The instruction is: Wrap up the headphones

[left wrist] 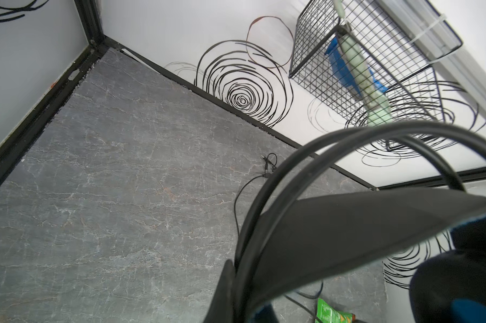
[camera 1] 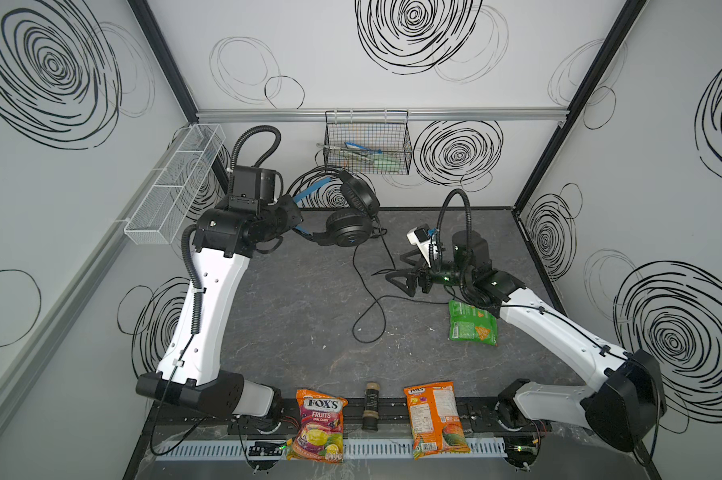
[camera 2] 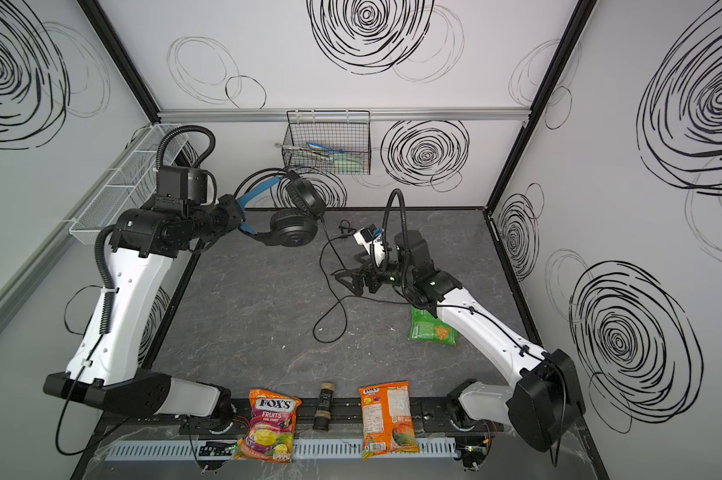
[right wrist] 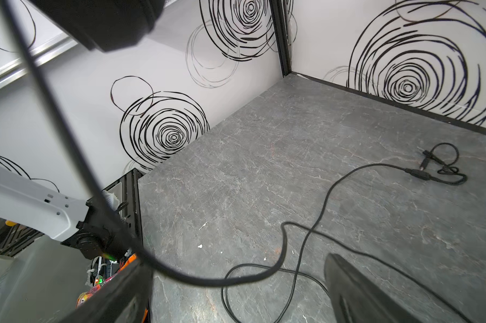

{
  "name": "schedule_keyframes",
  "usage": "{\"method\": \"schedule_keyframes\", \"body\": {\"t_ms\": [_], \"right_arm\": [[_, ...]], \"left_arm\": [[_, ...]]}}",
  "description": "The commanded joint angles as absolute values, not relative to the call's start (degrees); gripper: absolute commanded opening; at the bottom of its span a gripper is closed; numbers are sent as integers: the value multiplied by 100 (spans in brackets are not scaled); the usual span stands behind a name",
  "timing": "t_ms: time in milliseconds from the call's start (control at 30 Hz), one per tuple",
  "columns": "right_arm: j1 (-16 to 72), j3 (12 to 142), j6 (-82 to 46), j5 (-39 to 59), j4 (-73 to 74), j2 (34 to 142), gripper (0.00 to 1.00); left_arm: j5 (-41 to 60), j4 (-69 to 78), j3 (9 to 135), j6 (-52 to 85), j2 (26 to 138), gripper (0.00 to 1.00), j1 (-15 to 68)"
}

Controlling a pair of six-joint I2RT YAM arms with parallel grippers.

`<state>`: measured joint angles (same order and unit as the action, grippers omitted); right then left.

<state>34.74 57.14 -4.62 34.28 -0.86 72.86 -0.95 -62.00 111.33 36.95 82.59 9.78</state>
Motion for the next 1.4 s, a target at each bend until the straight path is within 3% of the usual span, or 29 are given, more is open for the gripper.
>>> {"method": "schedule_keyframes", "body": {"t_ms": [0,167,333,533,767,833,1033,1200,1367], "right_arm": [[3624,5914,-396,3515,482,7284,99],[3770,5931,-517,3462,729,7424,91],[3754,5935,-669,3454,907,7462,67],[3695,5890,-736,3433,923,7411,30],[3378,5858,-929,3493,1063,7313,17],[3325,5824,-931,3515,1070,7271,19],[3288,5739,-974,3531,1215,7192,57],[3373,5835,-1043,3798,1348,7336,71],[3544,5836,-1114,3936,1472,7401,77]], "left_arm": [[233,-6084,11472,3993,8267,0,892],[420,-6041,11395,4095,8231,0,879],[656,-5768,11147,4296,8088,0,827],[859,-5652,11074,4389,8081,0,758],[1069,-5448,11024,4455,8032,0,658],[1187,-5358,10982,4478,7987,0,586],[1475,-5332,11121,4572,7969,0,492],[1502,-5339,11110,4797,7834,0,588],[1625,-5294,11239,4986,7829,0,606]]}}
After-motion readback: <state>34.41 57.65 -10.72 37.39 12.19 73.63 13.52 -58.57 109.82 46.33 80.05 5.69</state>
